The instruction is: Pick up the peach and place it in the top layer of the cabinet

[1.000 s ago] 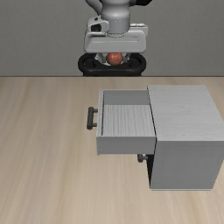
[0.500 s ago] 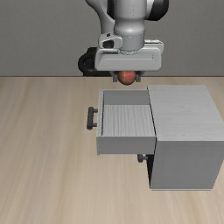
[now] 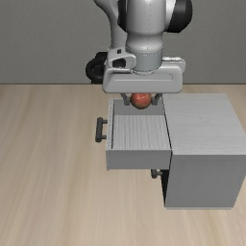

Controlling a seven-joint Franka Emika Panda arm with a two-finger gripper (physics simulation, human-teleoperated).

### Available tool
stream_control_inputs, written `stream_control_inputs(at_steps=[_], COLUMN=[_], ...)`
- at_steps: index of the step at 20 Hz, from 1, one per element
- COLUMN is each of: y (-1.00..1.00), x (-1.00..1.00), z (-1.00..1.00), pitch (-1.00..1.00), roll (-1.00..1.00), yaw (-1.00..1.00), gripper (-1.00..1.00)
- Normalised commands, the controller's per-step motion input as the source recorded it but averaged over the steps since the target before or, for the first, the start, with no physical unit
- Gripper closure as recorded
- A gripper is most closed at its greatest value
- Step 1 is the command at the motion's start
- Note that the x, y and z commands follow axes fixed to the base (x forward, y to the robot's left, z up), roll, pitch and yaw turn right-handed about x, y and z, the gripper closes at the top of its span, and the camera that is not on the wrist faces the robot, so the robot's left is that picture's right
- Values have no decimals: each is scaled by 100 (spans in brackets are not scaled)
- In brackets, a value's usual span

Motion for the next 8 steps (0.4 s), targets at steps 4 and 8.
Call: stream_control_inputs(at_steps=[4, 8], y=[0, 0], x=[0, 0], z=[0, 0], pitch=[0, 0], roll=[0, 0], yaw=[0, 0], gripper=[-100, -100])
